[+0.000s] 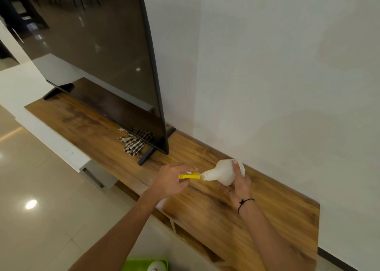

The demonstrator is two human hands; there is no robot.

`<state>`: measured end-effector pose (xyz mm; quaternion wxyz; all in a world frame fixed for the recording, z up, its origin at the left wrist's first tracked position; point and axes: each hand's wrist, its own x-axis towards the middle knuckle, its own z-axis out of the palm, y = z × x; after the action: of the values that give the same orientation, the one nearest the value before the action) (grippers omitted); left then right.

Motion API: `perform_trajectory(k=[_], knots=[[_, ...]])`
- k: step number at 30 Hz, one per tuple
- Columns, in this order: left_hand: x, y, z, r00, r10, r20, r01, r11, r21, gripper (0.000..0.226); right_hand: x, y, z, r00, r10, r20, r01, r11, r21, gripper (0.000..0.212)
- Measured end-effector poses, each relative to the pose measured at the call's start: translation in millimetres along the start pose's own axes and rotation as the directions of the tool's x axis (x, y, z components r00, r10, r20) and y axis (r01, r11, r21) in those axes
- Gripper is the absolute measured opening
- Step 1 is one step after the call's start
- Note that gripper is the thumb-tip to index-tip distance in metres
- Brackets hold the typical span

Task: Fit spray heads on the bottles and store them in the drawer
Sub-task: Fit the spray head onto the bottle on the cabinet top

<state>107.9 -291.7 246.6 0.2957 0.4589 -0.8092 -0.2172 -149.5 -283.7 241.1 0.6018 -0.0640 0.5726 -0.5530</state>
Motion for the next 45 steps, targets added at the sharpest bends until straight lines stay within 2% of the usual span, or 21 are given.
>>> perform_trajectory(k=[5, 9, 12, 15, 17, 19, 20, 22, 24, 26, 27, 29, 32, 35, 36, 39, 41, 43, 45], knots=[[22.0, 9.4, -4.0, 0.992, 0.005, 0.124, -0.001, 1.000, -0.030, 0.045, -4.2, 15.6, 14.5, 0.998, 0.055, 0.028, -0.056, 0.998, 0.021, 0.042], [39.2, 13.8, 0.8, 0.991, -0.057, 0.119, 0.076, 0.985, -0.157, 0.043, -2.4, 23.5, 18.4, 0.971, 0.232, 0.055, -0.237, 0.966, 0.106, 0.057], [51.1, 16.3, 3.1, 0.990, -0.127, 0.062, 0.137, 0.973, -0.188, 0.031, -0.5, 24.7, 12.8, 0.916, 0.366, 0.166, -0.387, 0.913, 0.125, 0.054], [60.6, 20.5, 9.0, 0.974, -0.220, 0.060, 0.228, 0.942, -0.245, 0.024, 1.7, 24.2, 9.3, 0.874, 0.440, 0.208, -0.471, 0.871, 0.140, 0.054], [64.0, 27.9, 14.0, 0.971, -0.233, 0.058, 0.240, 0.938, -0.250, 0.017, 0.8, 23.4, 8.6, 0.874, 0.435, 0.217, -0.468, 0.874, 0.131, 0.055], [67.8, 34.2, 19.9, 0.968, -0.248, 0.048, 0.252, 0.937, -0.242, 0.019, -0.6, 22.1, 8.2, 0.890, 0.411, 0.197, -0.432, 0.898, 0.082, 0.052], [70.5, 36.5, 23.2, 0.968, -0.247, 0.043, 0.250, 0.943, -0.221, 0.021, -1.2, 21.2, 7.9, 0.907, 0.387, 0.167, -0.395, 0.918, 0.016, 0.048], [76.5, 40.6, 30.2, 0.973, -0.222, 0.057, 0.229, 0.957, -0.176, 0.025, -2.6, 19.8, 4.4, 0.961, 0.272, 0.047, -0.252, 0.934, -0.255, 0.043], [82.0, 44.0, 35.6, 0.978, -0.196, 0.064, 0.203, 0.971, -0.128, 0.027, -3.8, 15.3, -1.9, 0.997, 0.051, -0.059, -0.075, 0.802, -0.593, 0.047], [85.7, 45.7, 39.0, 0.980, -0.191, 0.050, 0.195, 0.977, -0.087, 0.027, -5.3, 5.5, -10.1, 0.977, -0.206, -0.052, 0.086, 0.607, -0.790, 0.049], [86.1, 46.0, 39.7, 0.980, -0.193, 0.039, 0.196, 0.978, -0.077, 0.027, -5.4, -1.2, -13.2, 0.946, -0.323, -0.017, 0.177, 0.560, -0.810, 0.048], [84.5, 45.6, 40.5, 0.980, -0.197, 0.008, 0.197, 0.979, -0.058, 0.034, -8.4, -18.2, -15.0, 0.863, -0.491, 0.119, 0.414, 0.553, -0.723, 0.039], [81.7, 43.2, 43.4, 0.973, -0.230, -0.014, 0.230, 0.973, -0.004, 0.034, -15.9, -41.4, -7.3, 0.711, -0.594, 0.377, 0.692, 0.497, -0.523, 0.042], [75.6, 42.8, 47.0, 0.979, -0.204, -0.007, 0.204, 0.979, -0.001, 0.031, -25.0, -61.1, 5.4, 0.616, -0.477, 0.627, 0.787, 0.350, -0.508, 0.059], [73.0, 42.2, 47.5, 0.984, -0.175, -0.015, 0.175, 0.984, -0.027, 0.026, -26.6, -66.9, 10.7, 0.581, -0.401, 0.708, 0.812, 0.233, -0.535, 0.057], [64.7, 42.4, 50.3, 0.987, -0.162, -0.010, 0.160, 0.981, -0.112, 0.028, -28.9, -76.0, 27.7, 0.482, -0.165, 0.861, 0.812, -0.285, -0.509, 0.030], [57.4, 43.1, 55.2, 0.970, -0.219, 0.108, 0.233, 0.962, -0.144, 0.038, -29.6, -76.7, 37.1, 0.485, -0.064, 0.872, 0.728, -0.524, -0.443, 0.023], [48.4, 43.5, 63.8, 0.937, -0.274, 0.215, 0.313, 0.934, -0.172, 0.045, -32.1, -78.0, 44.9, 0.523, -0.005, 0.852, 0.649, -0.646, -0.402, 0.020], [40.7, 45.3, 72.0, 0.916, -0.318, 0.243, 0.373, 0.898, -0.232, 0.047, -36.8, -80.3, 53.4, 0.546, 0.047, 0.836, 0.591, -0.730, -0.345, 0.017]])
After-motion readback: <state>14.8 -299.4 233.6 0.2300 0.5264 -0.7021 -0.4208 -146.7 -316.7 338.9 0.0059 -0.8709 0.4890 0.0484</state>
